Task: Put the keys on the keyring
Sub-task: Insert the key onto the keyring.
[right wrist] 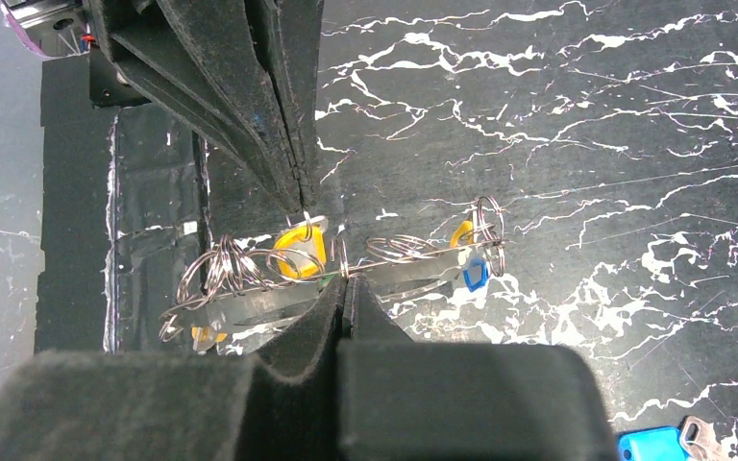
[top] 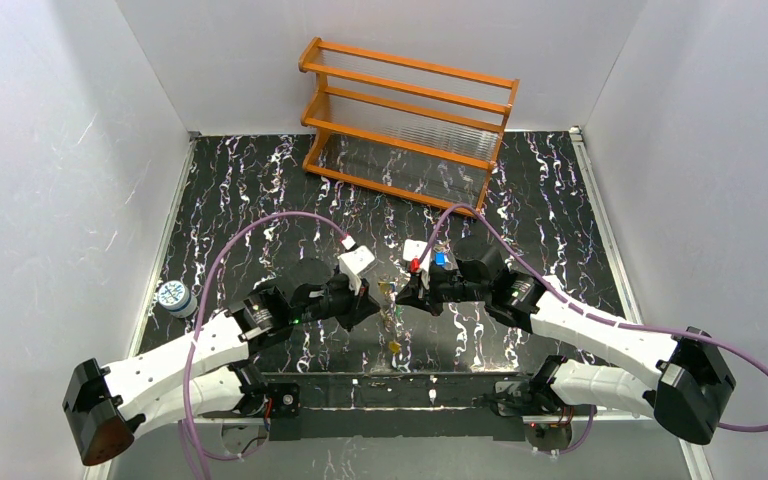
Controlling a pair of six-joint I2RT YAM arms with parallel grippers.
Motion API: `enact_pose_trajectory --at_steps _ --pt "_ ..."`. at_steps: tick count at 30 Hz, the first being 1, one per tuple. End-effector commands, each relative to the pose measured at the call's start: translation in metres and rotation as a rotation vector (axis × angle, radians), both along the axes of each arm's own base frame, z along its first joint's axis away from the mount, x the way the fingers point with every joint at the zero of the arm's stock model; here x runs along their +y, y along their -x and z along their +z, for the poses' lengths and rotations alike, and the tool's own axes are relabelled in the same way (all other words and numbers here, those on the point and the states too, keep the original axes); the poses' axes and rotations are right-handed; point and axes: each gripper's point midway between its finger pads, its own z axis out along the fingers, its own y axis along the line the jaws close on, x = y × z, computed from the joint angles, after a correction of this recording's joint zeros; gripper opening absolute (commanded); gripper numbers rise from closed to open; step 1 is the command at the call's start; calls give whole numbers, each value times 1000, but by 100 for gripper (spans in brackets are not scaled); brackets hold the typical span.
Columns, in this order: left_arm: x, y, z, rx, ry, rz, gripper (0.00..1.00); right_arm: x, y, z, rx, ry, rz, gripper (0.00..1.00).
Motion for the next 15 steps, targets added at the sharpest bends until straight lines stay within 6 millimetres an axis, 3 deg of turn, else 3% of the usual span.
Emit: enact_pose_trajectory --at_steps 1,15 --pt "-4 6 18 -27 37 -42 0 10 -10 43 -73 -107 -12 1" --pt "-19 2 35 -67 120 -68 0 11 0 40 -63 -112 51 1"
